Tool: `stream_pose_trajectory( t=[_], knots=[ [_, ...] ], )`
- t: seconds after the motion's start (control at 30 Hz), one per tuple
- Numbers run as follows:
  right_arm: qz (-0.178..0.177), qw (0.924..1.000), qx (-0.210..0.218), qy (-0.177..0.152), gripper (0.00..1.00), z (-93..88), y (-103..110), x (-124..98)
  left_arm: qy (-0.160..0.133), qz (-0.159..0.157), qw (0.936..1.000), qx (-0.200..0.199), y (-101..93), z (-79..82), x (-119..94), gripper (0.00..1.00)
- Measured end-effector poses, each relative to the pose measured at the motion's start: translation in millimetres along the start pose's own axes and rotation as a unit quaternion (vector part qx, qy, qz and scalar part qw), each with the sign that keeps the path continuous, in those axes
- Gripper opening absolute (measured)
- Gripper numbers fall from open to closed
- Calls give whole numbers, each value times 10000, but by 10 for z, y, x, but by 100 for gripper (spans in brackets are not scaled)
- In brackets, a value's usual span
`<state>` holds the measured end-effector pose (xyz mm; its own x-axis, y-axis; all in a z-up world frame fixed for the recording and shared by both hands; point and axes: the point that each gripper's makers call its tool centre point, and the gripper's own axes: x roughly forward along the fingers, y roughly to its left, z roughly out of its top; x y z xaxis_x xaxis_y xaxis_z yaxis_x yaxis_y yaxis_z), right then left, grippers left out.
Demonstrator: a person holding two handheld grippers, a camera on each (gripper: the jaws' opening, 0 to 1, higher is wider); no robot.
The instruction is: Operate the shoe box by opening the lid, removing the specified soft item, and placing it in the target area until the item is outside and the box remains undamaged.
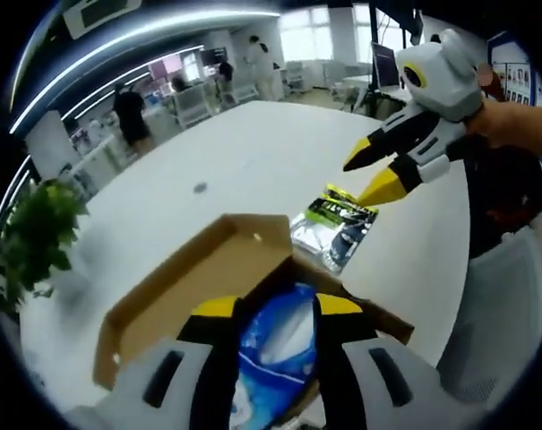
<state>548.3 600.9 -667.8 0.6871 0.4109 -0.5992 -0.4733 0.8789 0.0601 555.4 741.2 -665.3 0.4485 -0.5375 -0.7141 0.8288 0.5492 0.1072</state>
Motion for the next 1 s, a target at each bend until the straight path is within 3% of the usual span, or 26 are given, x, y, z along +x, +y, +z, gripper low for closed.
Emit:
stream_pose_trajectory(
  t=[0.3,0.63,1.0],
  knots=[
    [299,9995,-60,-5,36,64,297,96,33,303,9988,-373,268,-273,-220,30],
    [610,9980,-81,-116,36,252,566,213,161,677,9950,-713,489,-635,-449,30],
    [838,9964,-106,-67,36,260,789,376,283,942,9895,-1060,695,-932,-622,29]
  ],
)
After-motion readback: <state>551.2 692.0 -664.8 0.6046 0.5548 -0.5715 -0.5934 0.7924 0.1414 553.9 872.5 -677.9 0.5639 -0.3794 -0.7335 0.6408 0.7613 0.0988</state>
